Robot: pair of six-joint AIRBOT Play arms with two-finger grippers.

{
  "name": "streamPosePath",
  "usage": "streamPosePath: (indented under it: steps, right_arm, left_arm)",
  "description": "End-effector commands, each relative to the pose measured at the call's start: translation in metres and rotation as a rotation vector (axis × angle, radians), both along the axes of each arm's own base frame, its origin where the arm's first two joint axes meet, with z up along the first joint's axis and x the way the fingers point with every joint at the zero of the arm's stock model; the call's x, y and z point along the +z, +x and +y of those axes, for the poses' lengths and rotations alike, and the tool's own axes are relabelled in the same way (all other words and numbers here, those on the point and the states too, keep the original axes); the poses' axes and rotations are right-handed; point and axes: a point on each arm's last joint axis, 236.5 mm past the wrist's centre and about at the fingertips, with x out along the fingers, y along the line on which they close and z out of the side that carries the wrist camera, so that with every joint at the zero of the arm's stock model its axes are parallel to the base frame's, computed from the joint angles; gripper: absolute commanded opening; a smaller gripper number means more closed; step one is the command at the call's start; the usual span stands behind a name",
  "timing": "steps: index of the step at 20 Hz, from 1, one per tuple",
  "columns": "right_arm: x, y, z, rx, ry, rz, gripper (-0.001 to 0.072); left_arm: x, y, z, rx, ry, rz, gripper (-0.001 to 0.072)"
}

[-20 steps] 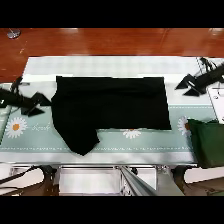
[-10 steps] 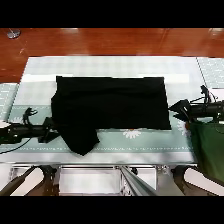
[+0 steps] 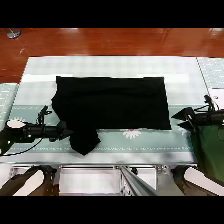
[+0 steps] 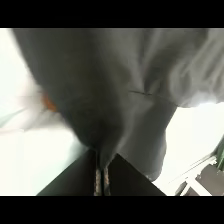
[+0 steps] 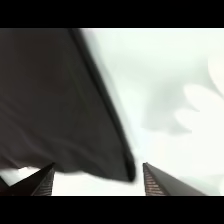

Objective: Fold the shirts.

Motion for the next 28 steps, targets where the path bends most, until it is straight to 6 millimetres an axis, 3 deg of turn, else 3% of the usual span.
streamPosePath:
  steps: [1,5,10,11,13,14,17,21,25,28]
  right_arm:
    - [-0.014,-0.03,0.017,0.045,0.012,0.113,0.0629]
    - [-0.027,-0.029,0.04,0.127,0.009,0.129,0.0629]
    - [-0.027,0.016,0.05,-0.018,0.062,0.029,0.0608]
    - [-0.023,0.02,0.053,-0.018,0.078,0.008,0.0491]
    - [-0.022,0.021,0.054,0.015,0.08,-0.023,0.0068]
    - [-0.02,0.021,0.055,0.045,0.079,-0.044,0.0024]
    - [-0.003,0.035,0.051,0.093,0.075,-0.096,0.0023]
    - [0.036,0.079,0.033,0.1,0.018,-0.216,0.0023]
    - [0.065,0.126,0.019,0.078,0.017,-0.3,0.0023]
    - [0.068,0.159,0.028,0.115,0.034,-0.329,0.0023]
  left_arm:
    - [0.006,-0.001,-0.007,-0.035,-0.022,-0.021,0.0034]
    - [0.006,-0.001,-0.007,-0.035,-0.022,-0.021,0.0034]
    - [0.008,0.0,-0.007,-0.037,-0.026,-0.021,0.0034]
    - [0.01,0.001,-0.007,-0.04,-0.031,-0.023,0.0034]
    - [0.017,0.009,-0.002,-0.024,-0.036,-0.037,0.0034]
    - [0.02,0.014,0.002,-0.013,-0.036,-0.048,0.0034]
    - [0.038,0.032,0.014,0.008,-0.042,-0.09,0.0034]
    - [0.07,0.072,0.034,0.033,-0.003,-0.207,0.0034]
    - [0.084,0.129,0.052,0.064,0.044,-0.273,0.0033]
    - [0.086,0.182,0.067,0.117,0.068,-0.289,0.0033]
